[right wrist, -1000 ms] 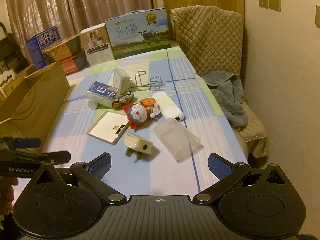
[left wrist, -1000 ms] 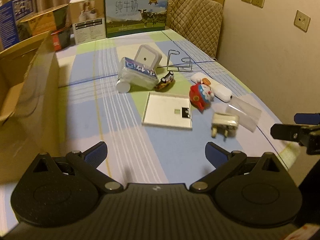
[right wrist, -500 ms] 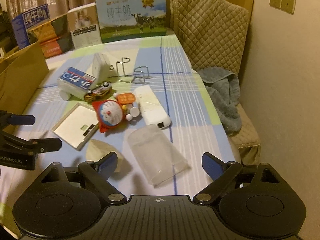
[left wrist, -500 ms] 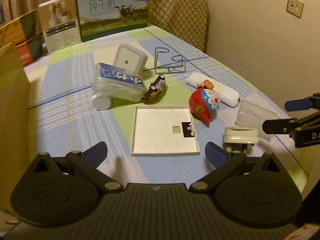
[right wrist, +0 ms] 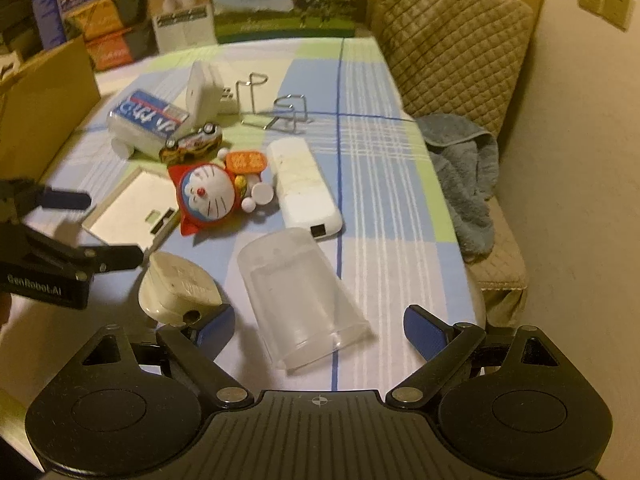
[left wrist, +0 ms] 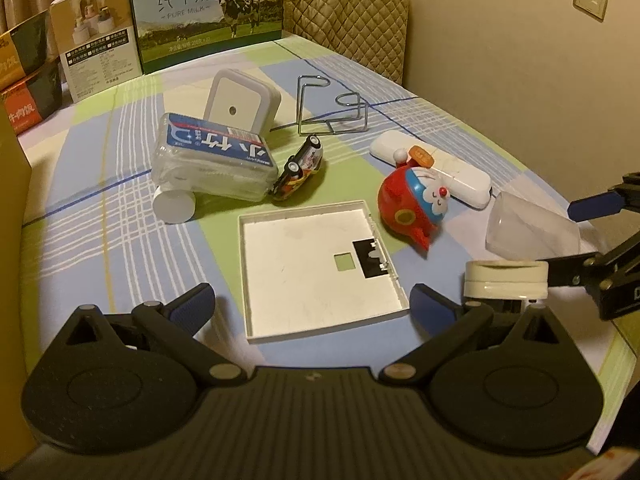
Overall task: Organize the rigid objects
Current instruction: 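Move the left tool over the white square plate while the right tool approaches the clear cup, then close the left gripper on the white plate while the right gripper closes on the clear cup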
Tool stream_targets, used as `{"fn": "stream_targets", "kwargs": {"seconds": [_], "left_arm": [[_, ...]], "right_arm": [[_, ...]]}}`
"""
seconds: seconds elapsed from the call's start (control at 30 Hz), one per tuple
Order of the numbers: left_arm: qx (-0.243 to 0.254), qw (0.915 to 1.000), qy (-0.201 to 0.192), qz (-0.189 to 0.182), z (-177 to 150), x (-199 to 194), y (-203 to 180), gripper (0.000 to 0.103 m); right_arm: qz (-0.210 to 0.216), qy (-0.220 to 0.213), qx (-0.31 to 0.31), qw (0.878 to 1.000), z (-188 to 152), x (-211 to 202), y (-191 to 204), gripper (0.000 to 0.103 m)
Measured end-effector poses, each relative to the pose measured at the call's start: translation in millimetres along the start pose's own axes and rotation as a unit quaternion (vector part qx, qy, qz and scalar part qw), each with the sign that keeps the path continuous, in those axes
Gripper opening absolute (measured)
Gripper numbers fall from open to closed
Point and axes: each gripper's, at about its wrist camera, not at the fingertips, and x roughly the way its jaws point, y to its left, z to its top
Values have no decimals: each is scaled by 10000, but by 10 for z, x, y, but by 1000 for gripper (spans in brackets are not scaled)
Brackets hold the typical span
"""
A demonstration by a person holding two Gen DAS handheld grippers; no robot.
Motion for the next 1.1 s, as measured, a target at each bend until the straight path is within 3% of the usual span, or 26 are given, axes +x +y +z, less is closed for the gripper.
{"fn": "stream_targets", "kwargs": {"seconds": [0.1,0.3,0.4,0.47,0.6,0.87,1.1], "left_arm": [[106,9999,-16,8,23,5,-43,102],[67,9999,81,51,48,78,-80,102],[-18,9999,123,36,36,79,-47,93],[-22,9999,106,68,19,46,-31,87],[-147,9994,266,189,-48,-62,-5,87],[-193,9982,395,406,-459,-493,-61,87],[-111,9981,315,518,-487,-529,-96,92]], "right_arm": [[0,27,-99,9999,-4,35,14,86],[54,71,-159,9998,-6,79,40,61],[59,64,-166,9998,-4,68,55,55],[51,61,-153,9999,-12,51,63,54],[90,44,77,9999,-41,-3,55,53],[41,-33,486,9988,-201,-225,119,53],[115,204,356,9991,-234,-174,185,55]]}}
